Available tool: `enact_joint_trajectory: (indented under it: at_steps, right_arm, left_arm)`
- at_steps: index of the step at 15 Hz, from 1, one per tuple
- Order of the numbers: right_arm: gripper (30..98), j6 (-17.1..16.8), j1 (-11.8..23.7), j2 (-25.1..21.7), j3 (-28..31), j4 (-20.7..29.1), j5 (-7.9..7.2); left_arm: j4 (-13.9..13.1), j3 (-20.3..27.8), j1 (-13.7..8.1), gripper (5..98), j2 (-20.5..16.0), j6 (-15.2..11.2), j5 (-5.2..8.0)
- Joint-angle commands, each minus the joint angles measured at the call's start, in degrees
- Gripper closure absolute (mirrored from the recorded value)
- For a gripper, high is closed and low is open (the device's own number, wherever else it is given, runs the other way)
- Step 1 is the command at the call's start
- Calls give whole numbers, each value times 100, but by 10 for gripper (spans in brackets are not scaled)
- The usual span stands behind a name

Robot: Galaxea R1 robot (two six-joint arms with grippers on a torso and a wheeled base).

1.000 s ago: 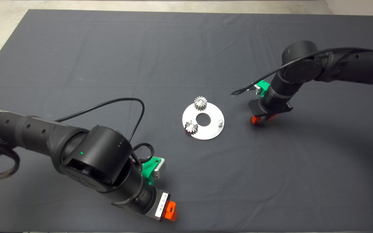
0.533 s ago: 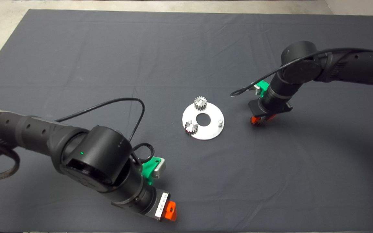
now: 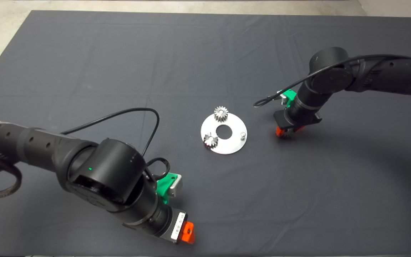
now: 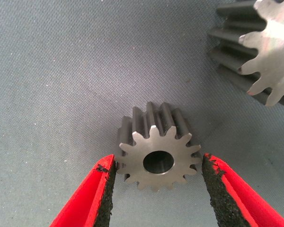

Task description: Remove an incorrectly installed larger gear and replace it with the correct smaller gear

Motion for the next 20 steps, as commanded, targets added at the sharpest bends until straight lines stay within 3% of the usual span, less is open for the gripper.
enact_joint_trajectory:
  at_steps: [1, 20]
  right_arm:
    - [796, -19, 126, 36, 15, -244, -490]
    - [796, -37, 3, 54, 6, -444, -490]
  left_arm:
    - [14, 32, -96, 59, -9, -25, 29]
    - [16, -4, -96, 59, 0, -25, 25]
